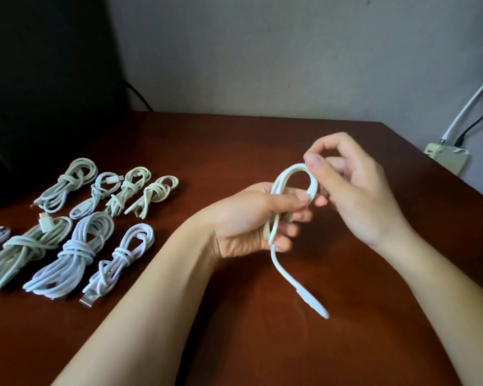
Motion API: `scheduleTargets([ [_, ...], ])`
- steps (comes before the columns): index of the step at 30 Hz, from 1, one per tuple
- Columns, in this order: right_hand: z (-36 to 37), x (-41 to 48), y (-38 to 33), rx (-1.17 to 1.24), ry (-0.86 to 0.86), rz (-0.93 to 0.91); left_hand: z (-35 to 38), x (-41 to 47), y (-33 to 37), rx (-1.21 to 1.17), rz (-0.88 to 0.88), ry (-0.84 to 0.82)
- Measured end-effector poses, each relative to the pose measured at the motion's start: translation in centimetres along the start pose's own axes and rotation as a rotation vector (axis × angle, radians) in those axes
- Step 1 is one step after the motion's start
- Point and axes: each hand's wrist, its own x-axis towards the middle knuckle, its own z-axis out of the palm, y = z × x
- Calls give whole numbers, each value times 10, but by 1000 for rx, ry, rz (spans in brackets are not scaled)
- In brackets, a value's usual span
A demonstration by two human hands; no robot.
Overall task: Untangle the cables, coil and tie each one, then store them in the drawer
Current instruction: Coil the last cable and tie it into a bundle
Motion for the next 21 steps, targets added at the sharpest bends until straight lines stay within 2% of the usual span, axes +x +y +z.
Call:
scheduleTargets([
  [3,-3,-1,0,-187,-20,-31,2,0,-2,112,-1,-8],
  [10,-1,-4,-1,-348,-107,-161,1,-4,-1,160,-21,-110],
  [16,2,-3,-3,-182,-119,-207,5,-3,-1,181,-19,-113],
  [21,2,-3,2,-200,-109,-161,6,-1,-3,210,-23,-69],
])
